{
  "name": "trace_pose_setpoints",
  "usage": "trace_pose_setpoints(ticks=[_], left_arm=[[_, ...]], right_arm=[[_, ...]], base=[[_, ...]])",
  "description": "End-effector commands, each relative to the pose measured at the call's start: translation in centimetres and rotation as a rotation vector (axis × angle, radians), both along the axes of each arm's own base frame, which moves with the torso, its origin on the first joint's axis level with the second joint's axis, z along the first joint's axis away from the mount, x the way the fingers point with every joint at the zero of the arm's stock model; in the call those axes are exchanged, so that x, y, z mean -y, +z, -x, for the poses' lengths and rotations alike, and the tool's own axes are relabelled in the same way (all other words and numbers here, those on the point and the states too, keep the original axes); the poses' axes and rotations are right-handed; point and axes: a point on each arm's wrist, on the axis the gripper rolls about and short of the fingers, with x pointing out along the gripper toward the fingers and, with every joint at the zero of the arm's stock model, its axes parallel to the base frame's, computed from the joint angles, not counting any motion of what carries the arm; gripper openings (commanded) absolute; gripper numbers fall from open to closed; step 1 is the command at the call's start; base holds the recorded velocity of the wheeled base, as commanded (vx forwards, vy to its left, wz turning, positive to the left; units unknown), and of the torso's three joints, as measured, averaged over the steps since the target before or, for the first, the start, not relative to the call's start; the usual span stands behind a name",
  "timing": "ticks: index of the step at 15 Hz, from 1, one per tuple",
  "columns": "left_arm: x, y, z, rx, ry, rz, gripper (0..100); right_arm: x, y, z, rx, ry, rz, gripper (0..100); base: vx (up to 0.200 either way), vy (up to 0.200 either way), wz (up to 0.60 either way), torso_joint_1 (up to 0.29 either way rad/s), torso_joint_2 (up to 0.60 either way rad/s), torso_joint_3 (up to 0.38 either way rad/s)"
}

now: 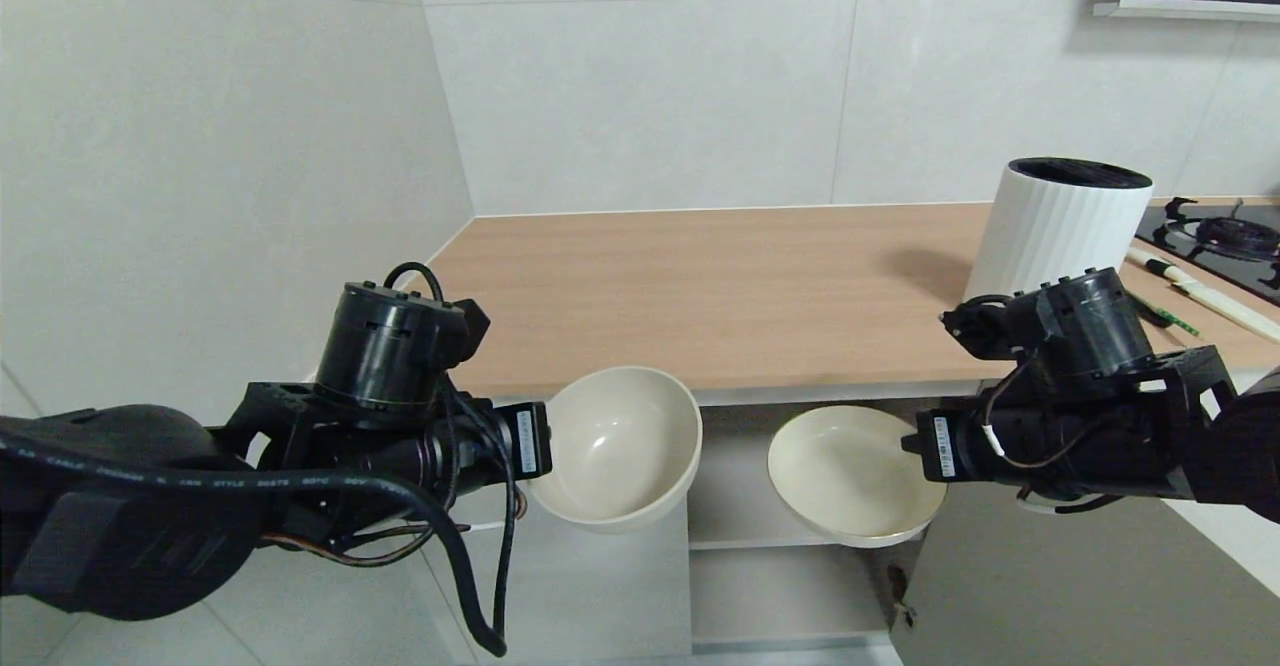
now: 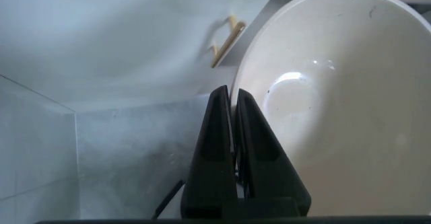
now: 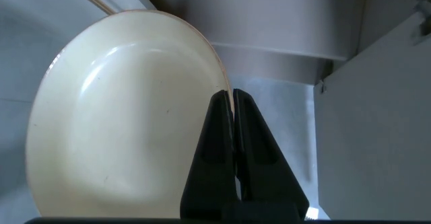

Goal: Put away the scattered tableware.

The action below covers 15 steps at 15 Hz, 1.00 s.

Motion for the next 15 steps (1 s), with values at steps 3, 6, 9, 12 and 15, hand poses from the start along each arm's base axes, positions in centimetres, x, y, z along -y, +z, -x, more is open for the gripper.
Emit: trace_pose_setpoints(ticks=[3, 6, 9, 12, 15], left_arm=[[0.03, -0.16, -0.06, -0.004, 0.001, -0.003, 0], [-0.01, -0.16, -0.08, -0.004, 0.002, -0.003, 0], [0.0, -0.14, -0.09, -0.003, 0.002, -0.002, 0], [-0.01, -0.14, -0.09, -0.003, 0.003, -0.003, 0], [-0.01, -0.14, -0.09, -0.003, 0.003, -0.003, 0]], right_arm=[[-0.08, -0.31, -0.14, -0.009, -0.001, 0.005, 0], [-0.07, -0.35, -0.12, -0.011, 0.001, 0.006, 0], [-0.07, -0.55, -0.11, -0.002, 0.0, 0.003, 0], [-0.08, -0.62, -0.13, 0.002, 0.001, 0.002, 0], [-0.16, -0.97, -0.31, -0.007, 0.0, 0.007, 0]], base=[[0.0, 0.0, 0.0, -0.181, 0.45, 0.251], [0.0, 0.0, 0.0, -0.193, 0.47, 0.279], [0.0, 0.0, 0.0, -0.181, 0.48, 0.289], [0.0, 0.0, 0.0, -0.17, 0.46, 0.286], [0.0, 0.0, 0.0, -0.147, 0.45, 0.302]])
